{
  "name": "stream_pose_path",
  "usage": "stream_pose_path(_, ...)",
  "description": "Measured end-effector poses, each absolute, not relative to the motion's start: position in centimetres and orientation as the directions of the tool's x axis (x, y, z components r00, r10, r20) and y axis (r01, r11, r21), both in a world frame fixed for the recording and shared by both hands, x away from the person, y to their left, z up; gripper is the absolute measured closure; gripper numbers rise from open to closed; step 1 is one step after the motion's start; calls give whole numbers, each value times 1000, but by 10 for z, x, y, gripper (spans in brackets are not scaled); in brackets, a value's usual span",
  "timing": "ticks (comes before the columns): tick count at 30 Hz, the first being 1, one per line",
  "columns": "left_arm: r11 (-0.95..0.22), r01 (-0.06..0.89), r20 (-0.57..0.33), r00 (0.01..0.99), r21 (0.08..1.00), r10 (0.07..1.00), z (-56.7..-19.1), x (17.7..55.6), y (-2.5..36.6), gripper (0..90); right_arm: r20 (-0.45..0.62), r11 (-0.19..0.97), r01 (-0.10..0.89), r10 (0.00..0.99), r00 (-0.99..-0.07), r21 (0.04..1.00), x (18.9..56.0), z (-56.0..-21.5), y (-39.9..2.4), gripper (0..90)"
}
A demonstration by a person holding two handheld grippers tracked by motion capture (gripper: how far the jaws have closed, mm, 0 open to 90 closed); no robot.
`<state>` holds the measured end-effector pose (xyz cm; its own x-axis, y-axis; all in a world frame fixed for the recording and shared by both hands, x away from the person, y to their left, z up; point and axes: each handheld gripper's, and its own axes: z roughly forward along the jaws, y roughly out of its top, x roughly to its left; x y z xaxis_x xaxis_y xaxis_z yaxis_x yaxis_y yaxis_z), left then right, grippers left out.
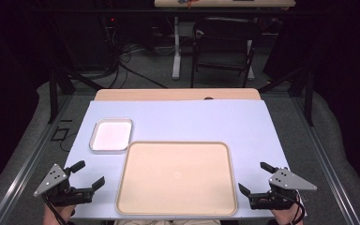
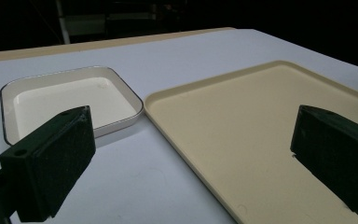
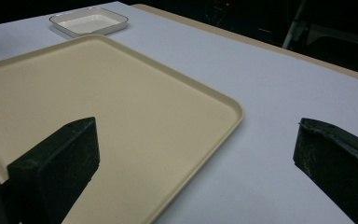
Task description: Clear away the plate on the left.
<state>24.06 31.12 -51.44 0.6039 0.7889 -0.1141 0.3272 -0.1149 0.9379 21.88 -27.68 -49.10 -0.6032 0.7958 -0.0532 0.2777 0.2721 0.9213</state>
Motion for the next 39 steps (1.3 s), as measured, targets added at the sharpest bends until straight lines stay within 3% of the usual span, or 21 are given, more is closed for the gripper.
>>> stream_pose_path(21,-150,395,-136,609,907,781,-512,249,310,0,-51,283,302,801,-597,910,221,-492,-276,0)
stream_pose_path(24,-178,464,-160,600,868,784,-514,254,309,0,-49,282,305,802,-595,910,221,-492,-276,0)
stream_pose_path(39,-180,536,-191,563,825,804,-496,275,318,0,-42,287,318,797,-602,904,222,-493,-275,0)
